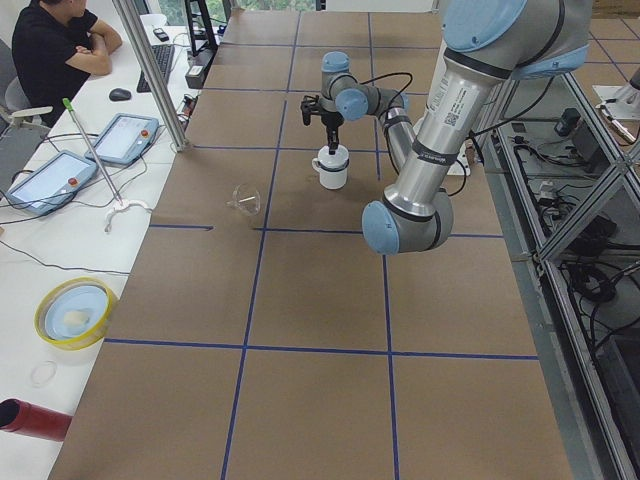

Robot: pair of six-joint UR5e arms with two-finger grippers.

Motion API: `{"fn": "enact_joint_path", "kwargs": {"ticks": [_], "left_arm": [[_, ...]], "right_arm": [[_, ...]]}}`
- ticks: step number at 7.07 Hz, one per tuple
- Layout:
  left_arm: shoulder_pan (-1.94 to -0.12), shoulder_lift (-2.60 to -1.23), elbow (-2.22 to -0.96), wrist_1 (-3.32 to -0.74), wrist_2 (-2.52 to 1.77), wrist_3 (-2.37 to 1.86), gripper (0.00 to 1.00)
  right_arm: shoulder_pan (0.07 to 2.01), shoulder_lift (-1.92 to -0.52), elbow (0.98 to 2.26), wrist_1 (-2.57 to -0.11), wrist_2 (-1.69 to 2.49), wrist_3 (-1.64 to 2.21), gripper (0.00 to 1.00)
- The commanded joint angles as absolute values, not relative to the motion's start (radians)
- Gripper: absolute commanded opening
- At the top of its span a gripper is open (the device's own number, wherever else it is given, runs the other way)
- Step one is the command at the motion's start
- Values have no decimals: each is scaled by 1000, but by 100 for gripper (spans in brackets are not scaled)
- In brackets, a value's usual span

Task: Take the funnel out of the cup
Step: 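Lower the white lid onto the mug opening and adjust its seating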

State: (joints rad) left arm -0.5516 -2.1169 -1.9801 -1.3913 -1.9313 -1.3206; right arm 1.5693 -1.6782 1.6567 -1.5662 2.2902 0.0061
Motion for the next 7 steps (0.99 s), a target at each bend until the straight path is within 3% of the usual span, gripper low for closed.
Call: {"fn": "enact_joint_path", "kwargs": {"ticks": [1, 7], "left_arm": [[-549, -2115, -1976, -1391, -1931, -1319, 0], [-538, -2115, -1973, -1391, -1930, -1321, 0]], "right_arm": [[1569, -1678, 1657, -1566, 2290, 6, 100], [1569, -1678, 1657, -1566, 2290, 6, 100]]}}
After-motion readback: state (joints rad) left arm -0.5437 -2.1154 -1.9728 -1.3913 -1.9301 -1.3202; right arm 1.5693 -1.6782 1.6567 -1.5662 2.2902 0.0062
